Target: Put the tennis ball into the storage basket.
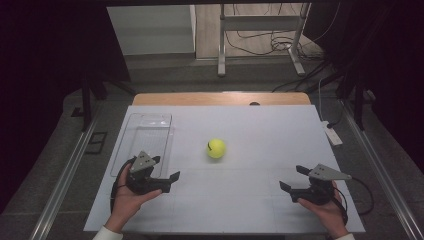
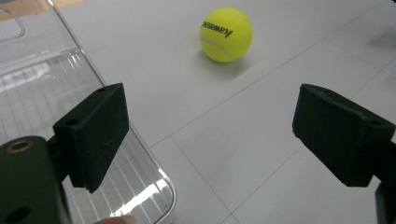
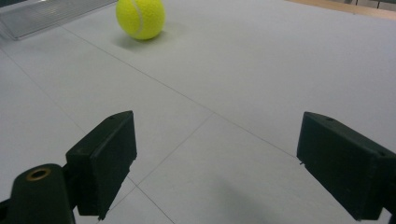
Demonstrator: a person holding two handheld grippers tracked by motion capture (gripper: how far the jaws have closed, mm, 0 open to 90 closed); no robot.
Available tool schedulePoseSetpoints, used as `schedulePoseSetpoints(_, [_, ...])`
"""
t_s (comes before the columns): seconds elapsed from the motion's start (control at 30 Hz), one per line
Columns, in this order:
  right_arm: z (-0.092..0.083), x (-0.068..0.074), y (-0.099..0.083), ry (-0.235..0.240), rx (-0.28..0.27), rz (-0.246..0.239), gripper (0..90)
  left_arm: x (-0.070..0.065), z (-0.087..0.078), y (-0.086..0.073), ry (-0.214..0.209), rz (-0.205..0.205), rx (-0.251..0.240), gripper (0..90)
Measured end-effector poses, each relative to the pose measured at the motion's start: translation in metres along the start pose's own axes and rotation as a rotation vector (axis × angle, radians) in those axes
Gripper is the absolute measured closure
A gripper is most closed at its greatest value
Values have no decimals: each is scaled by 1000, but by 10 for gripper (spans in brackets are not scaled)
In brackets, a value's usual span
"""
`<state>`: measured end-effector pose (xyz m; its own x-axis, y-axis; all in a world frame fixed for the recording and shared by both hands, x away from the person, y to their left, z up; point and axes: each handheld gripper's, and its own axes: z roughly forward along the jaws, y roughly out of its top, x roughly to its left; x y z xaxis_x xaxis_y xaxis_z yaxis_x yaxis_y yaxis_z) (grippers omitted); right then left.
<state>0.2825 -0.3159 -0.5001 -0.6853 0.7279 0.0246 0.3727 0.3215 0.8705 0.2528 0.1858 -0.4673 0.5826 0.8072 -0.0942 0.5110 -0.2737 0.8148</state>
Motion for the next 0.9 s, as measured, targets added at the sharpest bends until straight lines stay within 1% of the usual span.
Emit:
schedulePoseSetpoints(0.17, [0, 0, 0, -2, 5, 0, 125, -1, -2, 7, -7, 5, 2, 118])
schedulePoseSetpoints(0.37, [1, 0, -1, -2, 9, -4, 125, -2, -1, 12, -10, 13, 10, 119])
schedulePoseSetpoints(0.53, [2, 0, -1, -3, 11, -5, 125, -4, 0, 18, -14, 20, 14, 119])
schedulePoseSetpoints(0.77, [2, 0, -1, 0, 14, -7, 124, -6, 3, 29, -23, 39, 27, 119])
schedulePoseSetpoints(0.9, [2, 0, -1, 2, 18, -7, 124, -9, 6, 34, -28, 49, 42, 121])
